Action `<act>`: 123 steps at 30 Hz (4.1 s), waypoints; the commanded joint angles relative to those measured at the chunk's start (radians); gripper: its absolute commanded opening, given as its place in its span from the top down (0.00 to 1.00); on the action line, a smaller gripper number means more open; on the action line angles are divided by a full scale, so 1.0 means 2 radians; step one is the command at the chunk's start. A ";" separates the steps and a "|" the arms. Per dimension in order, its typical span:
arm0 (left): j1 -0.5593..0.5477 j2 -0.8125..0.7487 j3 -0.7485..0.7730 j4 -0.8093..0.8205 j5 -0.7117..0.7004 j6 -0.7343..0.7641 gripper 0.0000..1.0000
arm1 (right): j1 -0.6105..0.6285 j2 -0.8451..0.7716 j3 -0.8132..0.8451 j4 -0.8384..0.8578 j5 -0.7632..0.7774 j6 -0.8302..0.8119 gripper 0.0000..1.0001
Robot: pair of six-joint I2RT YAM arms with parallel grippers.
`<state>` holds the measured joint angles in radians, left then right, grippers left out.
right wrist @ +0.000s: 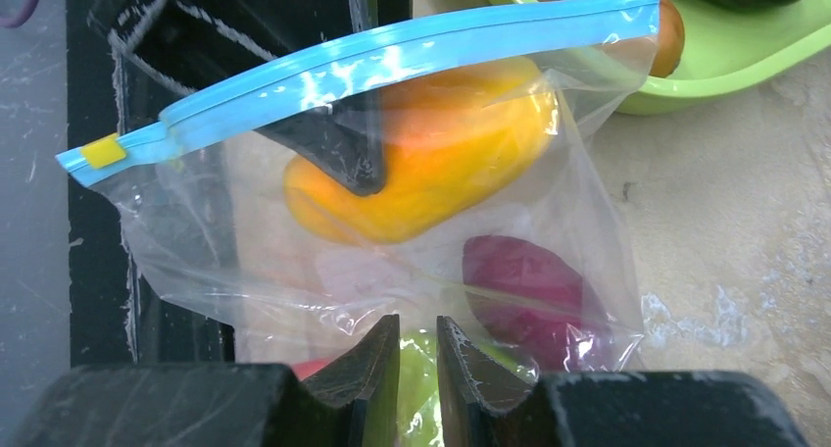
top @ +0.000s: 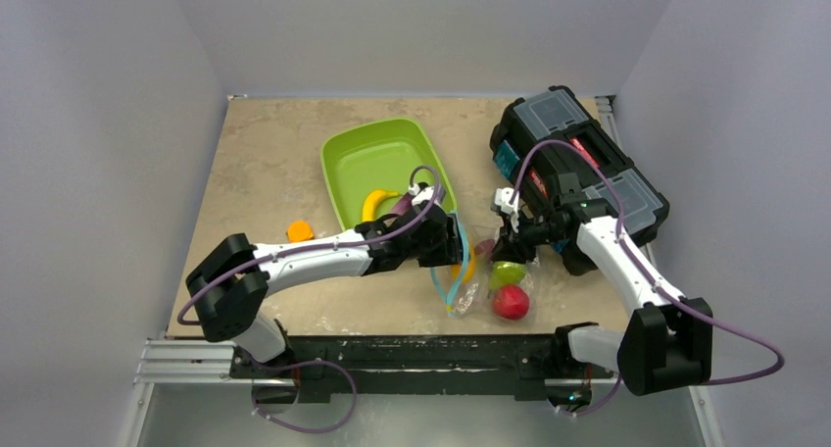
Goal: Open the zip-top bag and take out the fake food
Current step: Pick up the fake fruit from the zipper food storage bag, then place the fake fruit in the bin.
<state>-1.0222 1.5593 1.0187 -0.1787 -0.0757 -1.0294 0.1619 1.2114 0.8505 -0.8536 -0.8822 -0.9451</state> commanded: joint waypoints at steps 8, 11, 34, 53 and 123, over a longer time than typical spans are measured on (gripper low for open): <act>0.007 -0.044 -0.014 -0.013 0.036 0.048 0.99 | -0.003 -0.023 0.026 -0.041 -0.035 -0.041 0.80; 0.010 -0.050 -0.018 -0.021 0.053 0.056 1.00 | -0.004 -0.025 0.026 -0.042 -0.034 -0.043 0.80; 0.056 -0.037 0.023 -0.079 0.189 0.147 1.00 | -0.004 -0.025 0.021 -0.047 -0.025 -0.054 0.80; 0.080 -0.032 0.064 -0.176 0.209 0.242 1.00 | -0.004 -0.030 0.017 -0.046 -0.025 -0.058 0.80; 0.260 -0.053 0.099 -0.211 0.107 0.306 1.00 | -0.004 -0.042 0.013 -0.047 -0.026 -0.061 0.80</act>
<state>-0.5243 1.4075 1.1687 -0.6479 0.1741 -0.3878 0.1604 1.1427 0.8639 -0.9367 -0.9089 -1.0496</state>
